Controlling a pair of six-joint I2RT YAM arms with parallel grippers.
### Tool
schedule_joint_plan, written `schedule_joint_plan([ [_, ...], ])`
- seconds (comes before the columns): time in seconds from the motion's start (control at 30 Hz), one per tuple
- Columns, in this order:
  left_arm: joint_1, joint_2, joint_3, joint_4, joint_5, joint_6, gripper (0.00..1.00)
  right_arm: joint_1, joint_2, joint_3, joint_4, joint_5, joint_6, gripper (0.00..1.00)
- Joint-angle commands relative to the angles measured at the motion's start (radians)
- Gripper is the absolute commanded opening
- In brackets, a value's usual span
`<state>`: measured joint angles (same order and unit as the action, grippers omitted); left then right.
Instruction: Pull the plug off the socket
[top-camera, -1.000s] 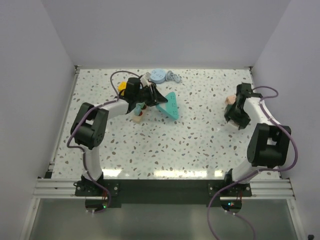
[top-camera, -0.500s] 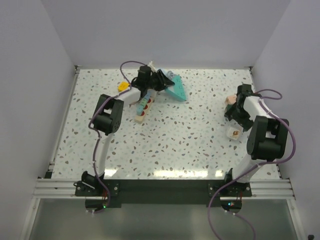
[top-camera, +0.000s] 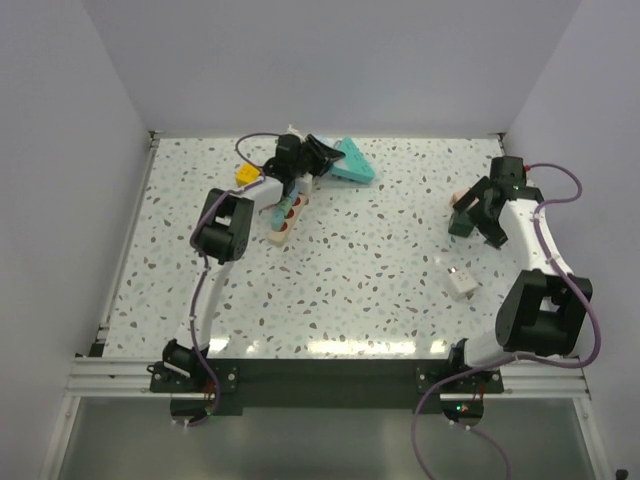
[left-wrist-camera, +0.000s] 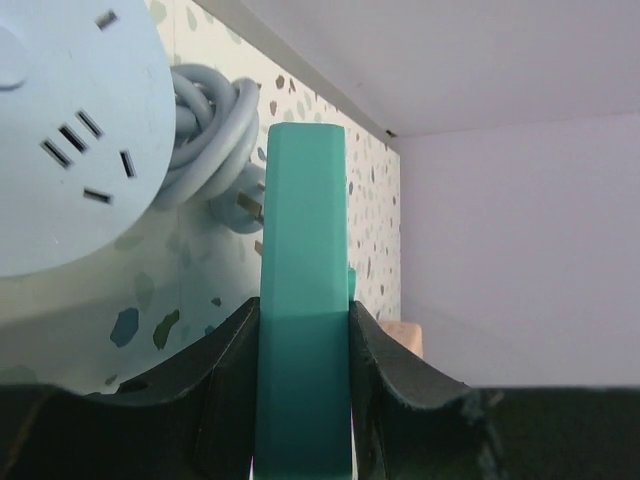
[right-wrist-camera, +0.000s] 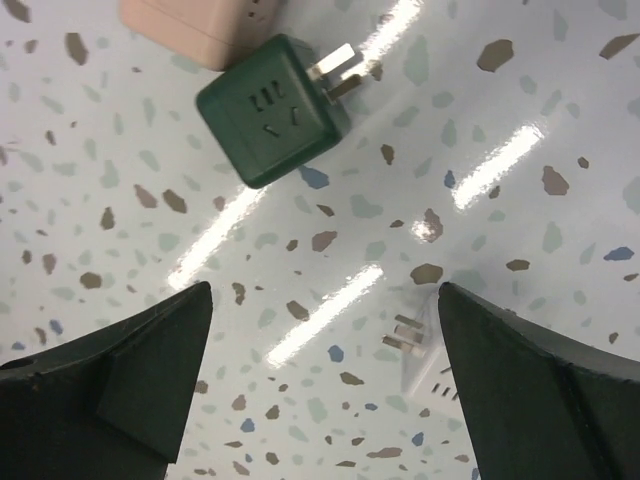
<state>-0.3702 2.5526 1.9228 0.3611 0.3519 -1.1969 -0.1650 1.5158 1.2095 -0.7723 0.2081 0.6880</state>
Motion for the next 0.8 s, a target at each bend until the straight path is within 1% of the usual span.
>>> schedule_joint_plan([
  [0.0, 0.025, 0.050, 0.048, 0.022, -0.160, -0.114, 0.16, -0.002, -0.051, 0.022, 0.065, -0.113, -0.034, 0.99],
  [0.03, 0.025, 0.057, 0.057, 0.041, -0.175, -0.128, 0.24, -0.002, -0.054, 0.019, 0.074, -0.130, -0.042, 0.99],
  [0.07, 0.024, 0.064, 0.062, 0.045, -0.180, -0.138, 0.37, -0.001, -0.051, 0.021, 0.083, -0.162, -0.057, 0.99],
  [0.13, 0.022, 0.066, 0.085, 0.033, -0.192, -0.142, 0.50, 0.002, -0.039, 0.022, 0.090, -0.188, -0.065, 0.99],
  [0.17, 0.022, 0.057, 0.085, 0.030, -0.197, -0.138, 0.62, 0.004, -0.034, 0.022, 0.094, -0.200, -0.070, 0.99],
  [0.23, 0.022, 0.040, 0.070, 0.022, -0.205, -0.129, 0.73, 0.008, -0.029, 0.021, 0.111, -0.232, -0.073, 0.99],
  [0.3, 0.022, 0.005, 0.053, 0.021, -0.217, -0.107, 0.80, 0.016, -0.014, 0.033, 0.117, -0.260, -0.081, 0.99],
  [0.33, 0.022, -0.020, 0.038, 0.021, -0.228, -0.102, 0.85, 0.021, -0.008, 0.039, 0.119, -0.268, -0.085, 0.99],
  [0.43, 0.024, -0.054, 0.016, 0.030, -0.225, -0.087, 0.89, 0.038, 0.018, 0.061, 0.120, -0.306, -0.096, 0.99],
  [0.57, 0.024, -0.135, 0.007, 0.010, -0.212, -0.040, 0.92, 0.082, 0.030, 0.085, 0.134, -0.320, -0.125, 0.99],
  [0.63, 0.022, -0.196, -0.002, -0.002, -0.197, 0.020, 0.93, 0.105, 0.032, 0.091, 0.140, -0.328, -0.149, 0.99],
  [0.7, 0.024, -0.244, -0.007, -0.037, -0.176, 0.112, 0.93, 0.122, 0.046, 0.105, 0.149, -0.354, -0.169, 0.99],
  [0.77, 0.024, -0.333, -0.050, -0.077, -0.159, 0.187, 0.93, 0.154, 0.058, 0.127, 0.148, -0.366, -0.194, 0.99],
])
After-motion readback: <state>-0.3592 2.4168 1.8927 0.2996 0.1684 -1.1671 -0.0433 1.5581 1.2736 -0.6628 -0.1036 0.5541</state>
